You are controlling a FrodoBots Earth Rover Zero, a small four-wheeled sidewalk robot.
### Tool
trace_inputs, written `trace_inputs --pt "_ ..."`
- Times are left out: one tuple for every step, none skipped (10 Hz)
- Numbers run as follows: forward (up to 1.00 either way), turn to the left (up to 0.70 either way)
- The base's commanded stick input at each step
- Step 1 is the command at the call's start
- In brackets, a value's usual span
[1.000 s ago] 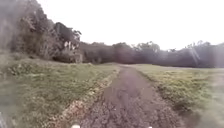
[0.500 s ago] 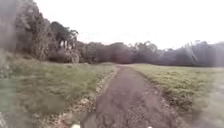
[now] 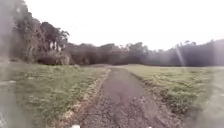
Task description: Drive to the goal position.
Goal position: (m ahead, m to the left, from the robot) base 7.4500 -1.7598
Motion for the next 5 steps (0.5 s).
trace_inputs --pt "0.70 0.00" --pt "0.70 0.00" --pt "0.70 0.00" --pt "0.70 0.00" --pt "0.70 0.00"
